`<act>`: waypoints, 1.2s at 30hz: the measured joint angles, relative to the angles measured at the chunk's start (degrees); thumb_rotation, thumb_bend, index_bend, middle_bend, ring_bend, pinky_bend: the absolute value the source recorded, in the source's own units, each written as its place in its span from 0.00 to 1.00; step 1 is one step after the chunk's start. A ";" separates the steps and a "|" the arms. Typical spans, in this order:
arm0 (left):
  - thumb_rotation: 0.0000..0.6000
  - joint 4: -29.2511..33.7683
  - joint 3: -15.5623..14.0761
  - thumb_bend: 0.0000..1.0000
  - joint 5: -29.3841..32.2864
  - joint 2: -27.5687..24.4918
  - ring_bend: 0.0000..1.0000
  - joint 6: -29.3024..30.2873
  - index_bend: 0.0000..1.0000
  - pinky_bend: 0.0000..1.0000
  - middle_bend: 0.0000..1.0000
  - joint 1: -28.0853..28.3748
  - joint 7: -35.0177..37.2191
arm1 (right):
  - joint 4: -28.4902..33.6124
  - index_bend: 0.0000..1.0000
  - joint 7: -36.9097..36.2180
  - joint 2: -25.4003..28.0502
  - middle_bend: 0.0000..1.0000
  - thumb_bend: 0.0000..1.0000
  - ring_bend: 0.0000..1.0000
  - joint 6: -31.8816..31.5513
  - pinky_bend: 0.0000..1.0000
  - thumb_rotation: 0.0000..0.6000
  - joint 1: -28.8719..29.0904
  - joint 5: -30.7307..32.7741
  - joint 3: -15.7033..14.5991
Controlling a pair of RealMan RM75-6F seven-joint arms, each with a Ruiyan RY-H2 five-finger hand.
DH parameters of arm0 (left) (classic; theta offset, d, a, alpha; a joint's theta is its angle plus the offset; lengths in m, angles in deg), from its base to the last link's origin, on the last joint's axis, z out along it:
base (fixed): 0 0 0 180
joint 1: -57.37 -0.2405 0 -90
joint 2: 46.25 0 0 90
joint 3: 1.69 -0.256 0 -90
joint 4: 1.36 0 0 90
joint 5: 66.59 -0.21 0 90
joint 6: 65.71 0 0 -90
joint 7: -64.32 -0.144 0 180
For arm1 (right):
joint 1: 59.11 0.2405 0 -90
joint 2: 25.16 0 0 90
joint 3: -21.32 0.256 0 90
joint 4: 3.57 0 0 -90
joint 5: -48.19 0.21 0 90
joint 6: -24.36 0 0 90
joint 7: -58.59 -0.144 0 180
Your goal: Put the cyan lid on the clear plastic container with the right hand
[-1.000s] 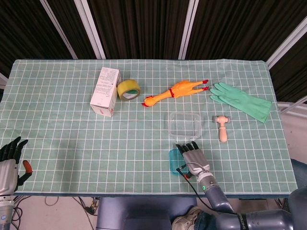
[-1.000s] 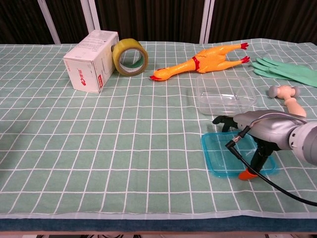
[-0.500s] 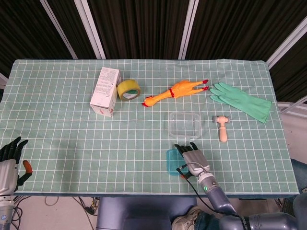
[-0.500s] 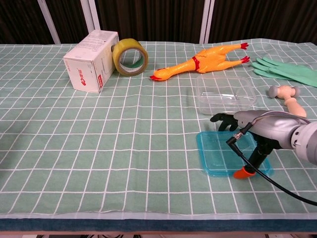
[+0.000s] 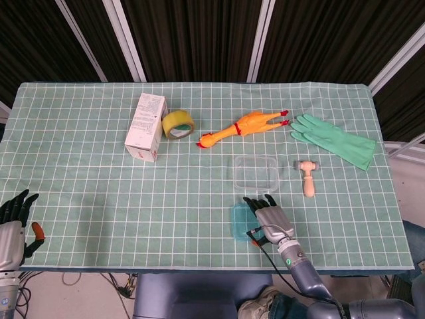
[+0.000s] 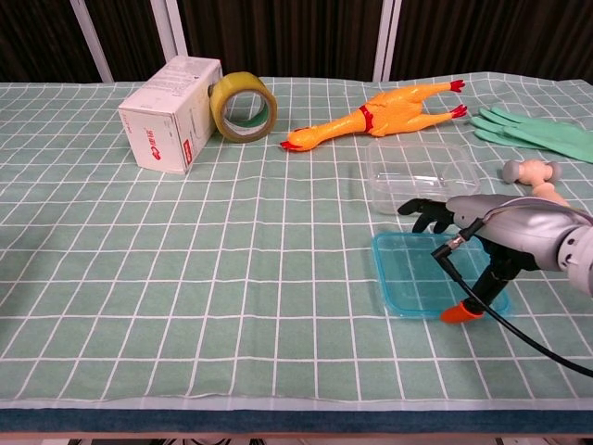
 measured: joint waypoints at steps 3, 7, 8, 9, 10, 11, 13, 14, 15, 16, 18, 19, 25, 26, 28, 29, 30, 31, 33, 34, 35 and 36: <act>1.00 -0.03 0.00 0.74 -0.02 0.02 0.00 0.00 0.12 0.00 0.00 0.02 -0.09 | 1.02 0.00 -0.32 0.99 0.54 0.28 0.19 -0.09 0.00 1.00 -0.35 -0.49 0.05; 1.00 -0.05 -0.01 0.74 -0.07 0.04 0.00 0.04 0.12 0.00 0.00 0.02 -0.13 | 3.23 0.00 -0.41 2.79 0.54 0.28 0.19 -0.22 0.00 1.00 -0.83 -0.95 -0.14; 1.00 -0.06 -0.02 0.74 -0.08 0.04 0.00 0.05 0.12 0.00 0.00 0.01 -0.14 | 4.12 0.00 -0.46 3.47 0.54 0.28 0.19 -0.26 0.00 1.00 -0.98 -1.08 -0.21; 1.00 -0.07 -0.02 0.74 -0.10 0.05 0.00 0.06 0.12 0.00 0.00 0.01 -0.15 | 4.86 0.00 -0.53 4.03 0.54 0.28 0.19 -0.29 0.00 1.00 -1.10 -1.18 -0.25; 1.00 -0.09 -0.02 0.74 -0.14 0.07 0.00 0.10 0.12 0.00 0.00 0.01 -0.16 | 5.64 0.00 -0.62 4.63 0.54 0.28 0.19 -0.32 0.00 1.00 -1.23 -1.30 -0.29; 1.00 -0.10 -0.02 0.74 -0.17 0.09 0.00 0.12 0.12 0.00 0.00 0.01 -0.18 | 6.72 0.00 -0.73 5.51 0.54 0.28 0.19 -0.35 0.00 1.00 -1.39 -1.49 -0.36; 1.00 -0.13 -0.04 0.74 -0.21 0.12 0.00 0.15 0.12 0.00 0.00 0.00 -0.23 | 8.45 0.00 -0.82 6.96 0.54 0.28 0.19 -0.41 0.00 1.00 -1.61 -1.81 -0.47; 1.00 -0.13 -0.04 0.74 -0.22 0.14 0.00 0.17 0.12 0.00 0.00 -0.01 -0.24 | 9.64 0.00 -0.82 7.96 0.54 0.28 0.19 -0.46 0.00 1.00 -1.74 -2.04 -0.55; 1.00 -0.13 -0.04 0.74 -0.23 0.16 0.00 0.19 0.12 0.00 0.00 0.00 -0.26 | 10.56 0.00 -0.81 8.73 0.54 0.28 0.19 -0.49 0.00 1.00 -1.82 -2.19 -0.59; 1.00 -0.14 -0.04 0.74 -0.24 0.17 0.00 0.20 0.12 0.00 0.00 -0.01 -0.27 | 11.49 0.00 -0.78 9.50 0.54 0.28 0.19 -0.52 0.00 1.00 -1.89 -2.34 -0.63; 1.00 -0.16 -0.06 0.74 -0.28 0.18 0.00 0.24 0.12 0.00 0.00 -0.03 -0.27 | 13.89 0.00 -0.69 11.61 0.54 0.28 0.19 -0.60 0.00 1.00 -1.99 -2.57 -0.59; 1.00 -0.16 -0.07 0.74 -0.30 0.19 0.00 0.25 0.12 0.00 0.00 -0.03 -0.27 | 14.44 0.00 -0.64 12.14 0.54 0.28 0.19 -0.60 0.00 1.00 -1.98 -2.57 -0.53; 1.00 -0.21 -0.03 0.74 -0.14 0.26 0.00 0.08 0.12 0.00 0.00 0.04 -0.28 | 18.04 0.00 0.71 17.19 0.54 0.28 0.19 -0.06 0.00 1.00 -0.37 0.78 1.80; 1.00 -0.22 0.02 0.74 -0.08 0.29 0.00 0.06 0.12 0.00 0.00 0.06 -0.31 | 18.47 0.00 1.01 17.90 0.54 0.28 0.19 0.24 0.00 1.00 0.27 2.25 2.57; 1.00 -0.22 0.09 0.74 0.12 0.34 0.00 -0.01 0.12 0.00 0.00 0.10 -0.33 | 18.93 0.00 1.41 19.15 0.54 0.28 0.19 0.79 0.00 1.00 1.40 4.85 3.89; 1.00 -0.18 0.13 0.74 0.29 0.34 0.00 -0.09 0.12 0.00 0.00 0.12 -0.30 | 19.09 0.00 1.68 20.01 0.54 0.28 0.19 1.24 0.00 1.00 2.27 6.79 4.82; 1.00 -0.14 0.19 0.74 0.49 0.33 0.00 -0.17 0.12 0.00 0.00 0.13 -0.26 | 19.11 0.00 1.90 20.64 0.54 0.28 0.19 1.61 0.00 1.00 3.00 8.35 5.54; 1.00 -0.09 0.27 0.74 0.76 0.31 0.00 -0.29 0.12 0.00 0.00 0.17 -0.23 | 19.06 0.00 2.15 21.24 0.54 0.28 0.19 2.02 0.00 1.00 3.78 9.96 6.24; 1.00 -0.01 0.36 0.74 0.99 0.26 0.00 -0.47 0.12 0.00 0.00 0.23 -0.24 | 18.61 0.00 2.85 22.56 0.54 0.28 0.19 3.13 0.00 1.00 5.78 13.86 7.72; 1.00 -0.07 0.39 0.74 1.00 0.25 0.00 -0.47 0.12 0.00 0.00 0.26 -0.35 | 18.27 0.00 3.20 23.07 0.54 0.28 0.19 3.68 0.00 1.00 6.70 15.56 8.28; 1.00 -0.12 0.42 0.74 1.07 0.26 0.00 -0.47 0.12 0.00 0.00 0.27 -0.41 | 17.66 0.00 3.68 23.69 0.54 0.28 0.19 4.48 0.00 1.00 7.96 17.83 8.97; 1.00 -0.14 0.46 0.74 1.19 0.28 0.00 -0.49 0.12 0.00 0.00 0.28 -0.41 | 17.10 0.00 4.05 24.09 0.54 0.28 0.19 5.12 0.00 1.00 8.93 19.52 9.42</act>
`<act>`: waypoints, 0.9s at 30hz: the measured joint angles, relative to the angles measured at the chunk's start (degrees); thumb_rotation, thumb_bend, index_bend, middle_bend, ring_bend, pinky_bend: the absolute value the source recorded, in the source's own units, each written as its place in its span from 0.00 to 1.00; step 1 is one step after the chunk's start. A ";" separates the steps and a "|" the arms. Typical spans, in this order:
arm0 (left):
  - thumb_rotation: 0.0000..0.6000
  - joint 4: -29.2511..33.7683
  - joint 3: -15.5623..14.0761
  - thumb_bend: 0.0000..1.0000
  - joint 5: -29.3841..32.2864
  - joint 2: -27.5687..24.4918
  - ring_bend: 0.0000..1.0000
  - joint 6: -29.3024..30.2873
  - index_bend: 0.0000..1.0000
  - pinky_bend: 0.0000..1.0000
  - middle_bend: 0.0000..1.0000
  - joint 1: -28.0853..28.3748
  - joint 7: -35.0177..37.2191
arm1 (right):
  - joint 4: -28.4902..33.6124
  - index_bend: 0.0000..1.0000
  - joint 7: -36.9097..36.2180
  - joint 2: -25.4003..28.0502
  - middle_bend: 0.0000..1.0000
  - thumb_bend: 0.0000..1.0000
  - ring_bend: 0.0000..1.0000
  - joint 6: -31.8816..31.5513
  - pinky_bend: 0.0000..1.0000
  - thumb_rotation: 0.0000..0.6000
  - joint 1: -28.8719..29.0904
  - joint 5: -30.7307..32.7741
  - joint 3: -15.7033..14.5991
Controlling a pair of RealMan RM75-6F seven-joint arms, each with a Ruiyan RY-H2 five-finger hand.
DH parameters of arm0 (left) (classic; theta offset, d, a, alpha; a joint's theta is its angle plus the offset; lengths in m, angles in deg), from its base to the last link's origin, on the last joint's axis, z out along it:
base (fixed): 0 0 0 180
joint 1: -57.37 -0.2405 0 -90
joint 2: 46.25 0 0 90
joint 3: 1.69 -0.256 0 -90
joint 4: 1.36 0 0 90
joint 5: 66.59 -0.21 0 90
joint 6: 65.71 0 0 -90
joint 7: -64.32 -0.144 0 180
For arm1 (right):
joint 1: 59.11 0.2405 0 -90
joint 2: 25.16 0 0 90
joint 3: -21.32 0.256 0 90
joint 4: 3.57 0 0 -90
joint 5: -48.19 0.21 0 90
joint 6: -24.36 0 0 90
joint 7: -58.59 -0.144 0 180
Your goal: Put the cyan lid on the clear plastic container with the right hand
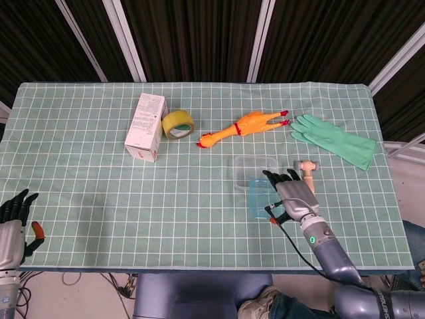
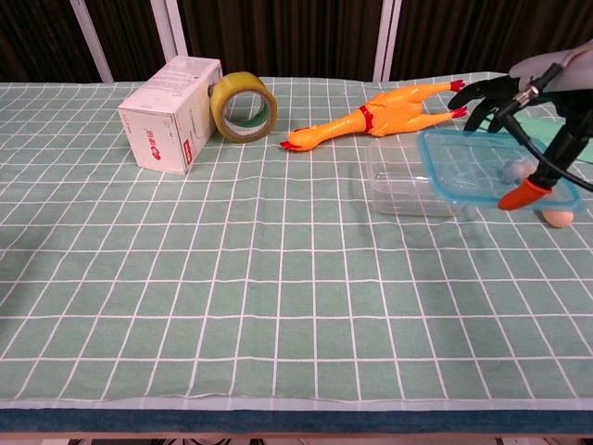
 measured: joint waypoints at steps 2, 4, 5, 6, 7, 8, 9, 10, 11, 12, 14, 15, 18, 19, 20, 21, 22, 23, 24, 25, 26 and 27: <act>1.00 0.10 0.10 0.74 0.42 -0.01 0.00 -0.11 0.12 0.00 0.00 0.01 0.07 | -1.61 0.00 0.88 0.76 0.54 0.28 0.19 1.68 0.00 1.00 2.32 3.81 0.86; 1.00 0.32 0.22 0.74 0.71 -0.10 0.00 -0.24 0.12 0.00 0.00 0.04 0.19 | -3.50 0.00 1.68 1.16 0.54 0.28 0.19 3.21 0.00 1.00 4.39 6.91 1.38; 1.00 0.32 0.22 0.74 0.70 -0.12 0.00 -0.27 0.12 0.00 0.00 0.05 0.15 | -4.96 0.00 2.15 1.27 0.54 0.28 0.19 4.16 0.00 1.00 5.73 8.83 1.66; 1.00 0.32 0.21 0.74 0.74 -0.14 0.00 -0.33 0.12 0.00 0.00 0.07 0.07 | -6.13 0.00 2.46 1.27 0.54 0.28 0.19 4.82 0.00 1.00 6.67 10.12 1.85; 1.00 0.37 0.20 0.74 0.84 -0.16 0.00 -0.40 0.12 0.00 0.00 0.09 0.04 | -7.33 0.00 2.74 1.21 0.54 0.28 0.19 5.44 0.00 1.00 7.56 11.25 2.00; 1.00 0.44 0.22 0.74 0.96 -0.18 0.00 -0.45 0.12 0.00 0.00 0.09 0.08 | -8.91 0.00 3.06 1.02 0.54 0.28 0.19 6.18 0.00 1.00 8.66 12.50 2.17; 1.00 0.53 0.24 0.74 1.10 -0.21 0.00 -0.50 0.12 0.00 0.00 0.10 0.12 | -10.07 0.00 3.26 0.79 0.54 0.28 0.19 6.67 0.00 1.00 9.42 13.27 2.27; 1.00 0.60 0.28 0.74 1.25 -0.25 0.00 -0.58 0.12 0.00 0.00 0.11 0.16 | -11.18 0.00 3.40 0.48 0.54 0.28 0.19 7.11 0.00 1.00 10.10 13.87 2.34; 1.00 0.62 0.29 0.74 1.32 -0.28 0.00 -0.64 0.12 0.00 0.00 0.13 0.12 | -12.59 0.00 3.52 -0.08 0.54 0.28 0.19 7.62 0.00 1.00 10.89 14.38 2.38; 1.00 0.66 0.29 0.74 1.41 -0.30 0.00 -0.71 0.12 0.00 0.00 0.16 0.01 | -13.58 0.00 3.55 -0.59 0.54 0.28 0.19 7.97 0.00 1.00 11.41 14.67 2.40; 1.00 0.83 0.31 0.74 1.69 -0.34 0.00 -0.85 0.12 0.00 0.00 0.20 -0.12 | -15.70 0.00 3.48 -1.90 0.54 0.28 0.19 8.74 0.00 1.00 12.38 15.20 2.31; 1.00 0.90 0.34 0.74 1.80 -0.36 0.00 -0.90 0.12 0.00 0.00 0.22 -0.14 | -16.56 0.00 3.43 -2.45 0.54 0.28 0.19 9.07 0.00 1.00 12.75 15.39 2.23; 1.00 1.14 0.39 0.74 2.14 -0.49 0.00 -1.13 0.12 0.00 0.00 0.27 -0.04 | -19.25 0.00 3.28 -4.39 0.54 0.28 0.19 9.93 0.00 1.00 13.86 15.79 1.77; 1.00 1.20 0.41 0.74 2.27 -0.56 0.00 -1.25 0.12 0.00 0.00 0.30 -0.02 | -19.99 0.00 3.22 -4.96 0.54 0.28 0.19 10.15 0.00 1.00 14.16 15.84 1.61; 1.00 1.25 0.42 0.74 2.33 -0.61 0.00 -1.32 0.12 0.00 0.00 0.33 -0.01 | -20.87 0.00 3.12 -5.66 0.54 0.28 0.19 10.42 0.00 1.00 14.51 15.88 1.41; 1.00 1.28 0.42 0.74 2.36 -0.64 0.00 -1.35 0.12 0.00 0.00 0.34 -0.02 | -21.46 0.00 3.02 -6.13 0.54 0.28 0.19 10.63 0.00 1.00 14.74 15.89 1.27; 1.00 1.30 0.43 0.74 2.43 -0.67 0.00 -1.39 0.12 0.00 0.00 0.37 -0.02 | -22.03 0.00 2.91 -6.56 0.54 0.28 0.19 10.83 0.00 1.00 14.93 15.88 1.16; 1.00 1.33 0.44 0.74 2.47 -0.69 0.00 -1.42 0.12 0.00 0.00 0.38 -0.02 | -22.78 0.00 2.73 -7.11 0.54 0.28 0.19 11.08 0.00 1.00 15.15 15.85 1.03; 1.00 1.36 0.44 0.74 2.52 -0.71 0.00 -1.44 0.12 0.00 0.00 0.39 -0.02 | -23.38 0.00 2.57 -7.54 0.54 0.28 0.19 11.25 0.00 1.00 15.30 15.81 0.94; 1.00 1.39 0.46 0.74 2.57 -0.73 0.00 -1.46 0.12 0.00 0.00 0.41 -0.02 | -23.98 0.00 2.39 -7.97 0.54 0.28 0.19 11.43 0.00 1.00 15.46 15.75 0.85; 1.00 1.42 0.46 0.74 2.57 -0.74 0.00 -1.45 0.12 0.00 0.00 0.41 -0.03 | -24.77 0.00 2.14 -8.55 0.54 0.28 0.19 11.69 0.00 1.00 15.67 15.68 0.74; 1.00 1.44 0.46 0.74 2.59 -0.75 0.00 -1.45 0.12 0.00 0.00 0.41 -0.04 | -25.33 0.00 1.93 -8.98 0.54 0.28 0.19 11.90 0.00 1.00 15.84 15.62 0.65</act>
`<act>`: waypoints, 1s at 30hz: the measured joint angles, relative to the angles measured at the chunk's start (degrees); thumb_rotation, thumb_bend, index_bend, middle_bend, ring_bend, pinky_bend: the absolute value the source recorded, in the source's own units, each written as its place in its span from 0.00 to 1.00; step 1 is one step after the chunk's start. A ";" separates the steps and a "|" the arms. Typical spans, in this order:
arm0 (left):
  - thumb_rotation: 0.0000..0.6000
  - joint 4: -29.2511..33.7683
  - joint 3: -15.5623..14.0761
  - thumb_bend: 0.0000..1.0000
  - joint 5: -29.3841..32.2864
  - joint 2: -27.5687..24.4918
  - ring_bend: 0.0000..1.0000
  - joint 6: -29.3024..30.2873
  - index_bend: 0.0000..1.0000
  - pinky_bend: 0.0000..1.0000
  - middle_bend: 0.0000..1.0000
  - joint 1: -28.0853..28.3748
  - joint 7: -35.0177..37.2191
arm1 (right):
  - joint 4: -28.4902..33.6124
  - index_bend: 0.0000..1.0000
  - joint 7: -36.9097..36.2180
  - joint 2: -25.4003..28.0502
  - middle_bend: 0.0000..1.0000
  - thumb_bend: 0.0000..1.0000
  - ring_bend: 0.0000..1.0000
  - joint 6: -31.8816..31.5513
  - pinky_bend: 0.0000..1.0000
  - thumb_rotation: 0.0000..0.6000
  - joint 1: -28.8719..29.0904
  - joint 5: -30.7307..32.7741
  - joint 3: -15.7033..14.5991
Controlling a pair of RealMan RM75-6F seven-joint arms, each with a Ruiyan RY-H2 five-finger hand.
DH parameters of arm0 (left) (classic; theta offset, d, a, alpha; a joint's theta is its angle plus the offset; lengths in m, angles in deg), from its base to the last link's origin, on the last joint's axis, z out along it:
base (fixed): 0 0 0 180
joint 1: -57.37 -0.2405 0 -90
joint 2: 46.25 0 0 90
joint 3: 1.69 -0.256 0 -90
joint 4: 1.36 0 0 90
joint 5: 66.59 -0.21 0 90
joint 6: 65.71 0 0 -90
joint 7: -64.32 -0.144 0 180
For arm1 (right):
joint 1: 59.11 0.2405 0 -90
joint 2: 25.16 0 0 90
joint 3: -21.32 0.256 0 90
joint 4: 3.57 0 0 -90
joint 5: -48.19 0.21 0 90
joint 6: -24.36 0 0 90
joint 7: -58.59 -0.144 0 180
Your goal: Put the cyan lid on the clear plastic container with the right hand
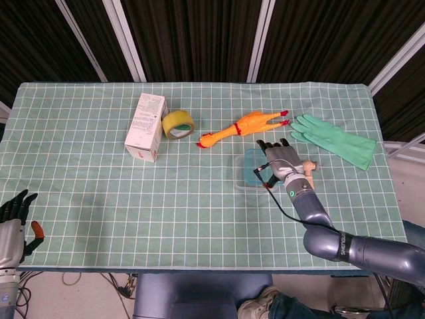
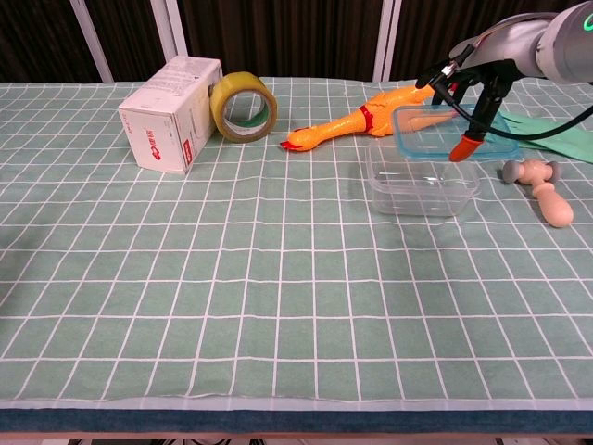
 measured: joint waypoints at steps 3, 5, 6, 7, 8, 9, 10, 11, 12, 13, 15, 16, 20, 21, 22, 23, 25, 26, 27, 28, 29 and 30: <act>1.00 0.07 0.00 0.74 0.11 -0.03 0.00 -0.06 0.12 0.00 0.00 0.03 -0.02 | -1.40 0.00 -0.62 -1.21 0.54 0.28 0.19 0.62 0.00 1.00 0.51 -0.31 -0.45; 1.00 0.14 0.00 0.74 0.23 -0.07 0.00 -0.14 0.12 0.00 0.00 0.06 -0.06 | -1.95 0.00 -0.99 -1.81 0.54 0.28 0.19 0.83 0.00 1.00 0.77 -0.49 -0.74; 1.00 0.19 0.00 0.74 0.29 -0.08 0.00 -0.17 0.12 0.00 0.00 0.07 -0.07 | -2.11 0.00 -1.18 -2.01 0.54 0.28 0.19 0.91 0.00 1.00 0.88 -0.53 -0.82; 1.00 0.20 0.02 0.74 0.36 -0.10 0.00 -0.20 0.12 0.00 0.00 0.09 -0.07 | -2.27 0.00 -1.36 -2.19 0.54 0.28 0.19 1.00 0.00 1.00 0.98 -0.55 -0.87; 1.00 0.22 0.02 0.74 0.41 -0.11 0.00 -0.21 0.12 0.00 0.00 0.09 -0.06 | -2.48 0.00 -1.58 -2.40 0.54 0.28 0.19 1.07 0.00 1.00 1.09 -0.58 -0.96; 1.00 0.25 0.03 0.74 0.42 -0.12 0.00 -0.22 0.12 0.00 0.00 0.10 -0.06 | -2.64 0.00 -1.68 -2.57 0.54 0.28 0.19 1.08 0.00 1.00 1.15 -0.60 -1.05; 1.00 0.30 0.02 0.74 0.46 -0.15 0.00 -0.23 0.12 0.00 0.00 0.11 -0.09 | -2.81 0.00 -1.74 -2.73 0.54 0.28 0.19 1.09 0.00 1.00 1.23 -0.63 -1.17; 1.00 0.32 0.01 0.74 0.48 -0.17 0.00 -0.25 0.12 0.00 0.00 0.11 -0.13 | -3.02 0.00 -1.80 -2.97 0.54 0.28 0.19 1.10 0.00 1.00 1.33 -0.66 -1.36; 1.00 0.35 -0.01 0.74 0.49 -0.19 0.00 -0.26 0.12 0.00 0.00 0.12 -0.15 | -3.17 0.00 -1.87 -3.14 0.54 0.28 0.19 1.11 0.00 1.00 1.39 -0.67 -1.51; 1.00 0.35 -0.01 0.74 0.52 -0.21 0.00 -0.26 0.12 0.00 0.00 0.13 -0.17 | -3.31 0.00 -1.97 -3.29 0.54 0.28 0.19 1.12 0.00 1.00 1.44 -0.68 -1.66; 1.00 0.32 -0.01 0.74 0.54 -0.19 0.00 -0.24 0.12 0.00 0.00 0.13 -0.19 | -3.58 0.00 -2.25 -3.62 0.54 0.28 0.19 1.11 0.00 1.00 1.48 -0.71 -1.97; 1.00 0.36 -0.01 0.74 0.55 -0.18 0.00 -0.21 0.12 0.00 0.00 0.13 -0.26 | -3.82 0.00 -2.31 -3.79 0.54 0.28 0.19 1.11 0.00 1.00 1.49 -0.71 -2.08; 1.00 0.42 -0.04 0.74 0.65 -0.22 0.00 -0.25 0.12 0.00 0.00 0.15 -0.31 | -4.83 0.00 -2.85 -4.56 0.54 0.28 0.19 1.09 0.00 1.00 1.64 -0.83 -2.54; 1.00 0.42 -0.03 0.74 0.65 -0.21 0.00 -0.23 0.12 0.00 0.00 0.16 -0.32 | -4.95 0.00 -2.88 -4.68 0.54 0.28 0.19 1.11 0.00 1.00 1.67 -0.85 -2.67; 1.00 0.39 -0.02 0.74 0.66 -0.21 0.00 -0.22 0.12 0.00 0.00 0.17 -0.32 | -5.05 0.00 -2.88 -4.80 0.54 0.28 0.19 1.12 0.00 1.00 1.72 -0.85 -2.81; 1.00 0.41 -0.03 0.74 0.66 -0.20 0.00 -0.21 0.12 0.00 0.00 0.17 -0.33 | -5.20 0.00 -2.86 -4.99 0.54 0.28 0.19 1.10 0.00 1.00 1.77 -0.85 -2.97; 1.00 0.45 -0.05 0.74 0.73 -0.21 0.00 -0.24 0.12 0.00 0.00 0.17 -0.39 | -5.48 0.00 -2.85 -5.36 0.54 0.28 0.19 1.01 0.00 1.00 1.84 -0.86 -3.17; 1.00 0.45 -0.05 0.74 0.77 -0.22 0.00 -0.26 0.12 0.00 0.00 0.19 -0.42 | -5.68 0.00 -2.93 -5.62 0.54 0.28 0.19 1.03 0.00 1.00 1.88 -0.84 -3.26; 1.00 0.47 -0.04 0.74 0.80 -0.22 0.00 -0.27 0.12 0.00 0.00 0.20 -0.43 | -5.84 0.00 -3.02 -5.79 0.54 0.28 0.19 1.08 0.00 1.00 1.92 -0.81 -3.31; 1.00 0.50 -0.04 0.74 0.79 -0.23 0.00 -0.26 0.12 0.00 0.00 0.20 -0.43 | -6.01 0.00 -3.11 -5.95 0.54 0.28 0.19 1.17 0.00 1.00 1.95 -0.78 -3.36; 1.00 0.50 -0.03 0.74 0.80 -0.24 0.00 -0.24 0.12 0.00 0.00 0.20 -0.40 | -6.20 0.00 -3.18 -6.14 0.54 0.28 0.19 1.24 0.00 1.00 2.01 -0.77 -3.43; 1.00 0.50 -0.03 0.74 0.80 -0.25 0.00 -0.24 0.12 0.00 0.00 0.19 -0.36 | -6.34 0.00 -3.23 -6.28 0.54 0.28 0.19 1.25 0.00 1.00 2.06 -0.79 -3.46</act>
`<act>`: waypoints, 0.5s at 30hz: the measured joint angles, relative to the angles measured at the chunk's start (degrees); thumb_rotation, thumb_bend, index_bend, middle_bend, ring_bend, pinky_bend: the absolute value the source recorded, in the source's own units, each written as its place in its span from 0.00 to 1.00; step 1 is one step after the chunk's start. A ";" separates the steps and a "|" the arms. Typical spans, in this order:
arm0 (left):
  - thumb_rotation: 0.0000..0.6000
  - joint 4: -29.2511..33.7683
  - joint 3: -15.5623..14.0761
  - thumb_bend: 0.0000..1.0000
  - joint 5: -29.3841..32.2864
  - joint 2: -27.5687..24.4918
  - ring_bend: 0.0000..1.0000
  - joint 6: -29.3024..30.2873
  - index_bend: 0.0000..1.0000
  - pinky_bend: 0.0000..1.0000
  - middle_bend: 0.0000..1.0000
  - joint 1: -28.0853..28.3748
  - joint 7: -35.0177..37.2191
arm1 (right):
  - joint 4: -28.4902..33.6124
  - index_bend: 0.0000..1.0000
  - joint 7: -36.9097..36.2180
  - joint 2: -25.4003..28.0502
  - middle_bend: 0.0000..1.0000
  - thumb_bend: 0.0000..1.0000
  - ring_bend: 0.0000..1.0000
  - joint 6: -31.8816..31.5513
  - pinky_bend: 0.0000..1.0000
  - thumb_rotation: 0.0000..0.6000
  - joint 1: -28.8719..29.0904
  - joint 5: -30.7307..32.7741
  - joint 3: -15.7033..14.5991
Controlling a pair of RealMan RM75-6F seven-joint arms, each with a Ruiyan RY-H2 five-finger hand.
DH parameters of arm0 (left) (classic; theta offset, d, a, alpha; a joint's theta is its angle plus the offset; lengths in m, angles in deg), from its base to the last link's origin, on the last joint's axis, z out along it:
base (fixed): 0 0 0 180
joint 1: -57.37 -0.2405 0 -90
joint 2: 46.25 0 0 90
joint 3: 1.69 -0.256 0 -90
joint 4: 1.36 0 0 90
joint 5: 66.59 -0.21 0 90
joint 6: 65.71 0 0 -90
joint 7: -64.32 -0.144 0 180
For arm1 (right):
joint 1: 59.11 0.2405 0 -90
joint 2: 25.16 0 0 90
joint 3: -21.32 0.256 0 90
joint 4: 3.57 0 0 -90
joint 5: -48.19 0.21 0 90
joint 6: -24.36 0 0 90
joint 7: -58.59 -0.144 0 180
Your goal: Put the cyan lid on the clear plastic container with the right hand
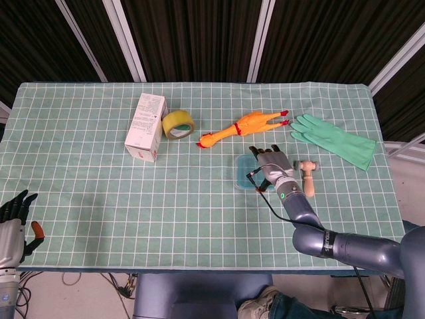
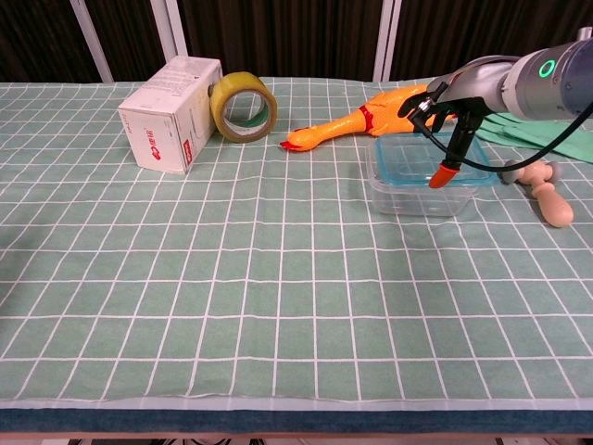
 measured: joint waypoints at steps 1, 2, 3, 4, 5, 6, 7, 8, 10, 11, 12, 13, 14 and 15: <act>1.00 0.02 0.00 0.74 0.01 -0.01 0.00 0.00 0.12 0.00 0.00 0.00 0.04 | -0.08 0.00 -0.06 -0.10 0.54 0.28 0.19 -0.02 0.00 1.00 0.04 -0.03 -0.02; 1.00 0.02 0.00 0.74 0.03 -0.02 0.00 -0.01 0.12 0.00 0.00 0.01 0.04 | -0.15 0.00 -0.14 -0.18 0.54 0.28 0.19 -0.07 0.00 1.00 0.08 -0.08 -0.02; 1.00 0.02 0.00 0.74 0.04 -0.02 0.00 -0.03 0.12 0.00 0.00 0.02 0.03 | -0.16 0.00 -0.18 -0.20 0.54 0.28 0.19 -0.10 0.00 1.00 0.09 -0.10 -0.02; 1.00 0.07 -0.02 0.74 0.06 -0.05 0.00 -0.07 0.12 0.00 0.00 0.03 -0.02 | -0.19 0.00 -0.26 -0.27 0.54 0.28 0.19 -0.19 0.00 1.00 0.09 -0.17 -0.01; 1.00 0.08 -0.03 0.74 0.10 -0.07 0.00 -0.10 0.12 0.00 0.00 0.04 -0.06 | -0.21 0.00 -0.38 -0.37 0.54 0.28 0.19 -0.32 0.00 1.00 0.10 -0.27 -0.02; 1.00 0.09 -0.04 0.74 0.13 -0.07 0.00 -0.13 0.12 0.00 0.00 0.06 -0.10 | -0.24 0.00 -0.42 -0.44 0.54 0.28 0.19 -0.38 0.00 1.00 0.12 -0.30 -0.03; 1.00 0.09 -0.04 0.74 0.15 -0.08 0.00 -0.14 0.12 0.00 0.00 0.07 -0.15 | -0.29 0.00 -0.43 -0.50 0.54 0.28 0.19 -0.45 0.00 1.00 0.13 -0.34 -0.05; 1.00 0.12 -0.04 0.74 0.16 -0.08 0.00 -0.13 0.12 0.00 0.00 0.07 -0.16 | -0.37 0.00 -0.48 -0.60 0.54 0.28 0.19 -0.52 0.00 1.00 0.15 -0.38 -0.08; 1.00 0.18 -0.04 0.74 0.19 -0.09 0.00 -0.10 0.12 0.00 0.00 0.06 -0.12 | -0.48 0.00 -0.57 -0.69 0.54 0.28 0.19 -0.51 0.00 1.00 0.17 -0.37 -0.11; 1.00 0.15 -0.04 0.74 0.20 -0.09 0.00 -0.09 0.12 0.00 0.00 0.06 -0.10 | -0.58 0.00 -0.60 -0.77 0.54 0.28 0.19 -0.52 0.00 1.00 0.18 -0.38 -0.16; 1.00 0.15 -0.05 0.74 0.18 -0.09 0.00 -0.08 0.12 0.00 0.00 0.06 -0.12 | -0.62 0.00 -0.61 -0.82 0.54 0.28 0.19 -0.49 0.00 1.00 0.19 -0.39 -0.21; 1.00 0.13 -0.05 0.74 0.20 -0.08 0.00 -0.08 0.12 0.00 0.00 0.07 -0.14 | -0.63 0.00 -0.64 -0.86 0.54 0.28 0.19 -0.43 0.00 1.00 0.20 -0.39 -0.25; 1.00 0.12 -0.05 0.74 0.21 -0.07 0.00 -0.10 0.12 0.00 0.00 0.08 -0.16 | -0.64 0.00 -0.63 -0.91 0.54 0.28 0.19 -0.43 0.00 1.00 0.23 -0.46 -0.32; 1.00 0.12 -0.04 0.74 0.24 -0.07 0.00 -0.10 0.12 0.00 0.00 0.09 -0.17 | -0.65 0.00 -0.59 -0.96 0.54 0.28 0.19 -0.48 0.00 1.00 0.25 -0.54 -0.37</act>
